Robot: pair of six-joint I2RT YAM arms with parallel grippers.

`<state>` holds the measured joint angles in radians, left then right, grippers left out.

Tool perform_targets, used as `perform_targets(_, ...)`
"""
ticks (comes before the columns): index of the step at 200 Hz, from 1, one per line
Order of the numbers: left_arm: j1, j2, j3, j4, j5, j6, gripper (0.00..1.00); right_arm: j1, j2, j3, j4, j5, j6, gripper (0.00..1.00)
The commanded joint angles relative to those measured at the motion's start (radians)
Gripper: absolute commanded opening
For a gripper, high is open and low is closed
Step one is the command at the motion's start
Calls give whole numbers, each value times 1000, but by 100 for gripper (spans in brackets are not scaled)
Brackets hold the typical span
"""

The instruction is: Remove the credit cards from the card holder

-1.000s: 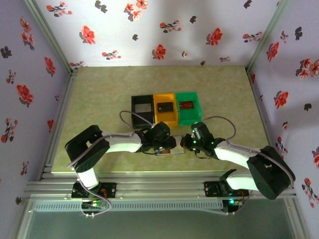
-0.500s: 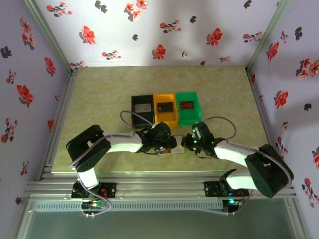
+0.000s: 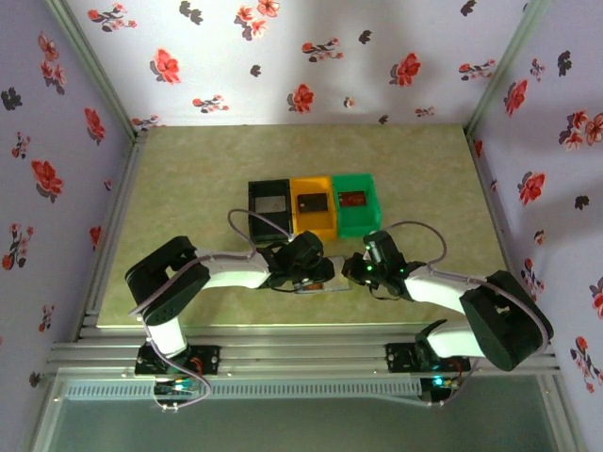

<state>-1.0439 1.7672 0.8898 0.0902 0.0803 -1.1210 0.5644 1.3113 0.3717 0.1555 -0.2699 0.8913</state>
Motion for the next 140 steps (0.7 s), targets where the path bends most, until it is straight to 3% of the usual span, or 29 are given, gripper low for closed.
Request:
perform_targets(1,-7,29,16,-60,-39,35,38,-12,20,-24,-28,12,-14,0)
perform_targets(140,-33,59,63,-121,-74,52,39,-20,26,-34,-21,-16,-15,0)
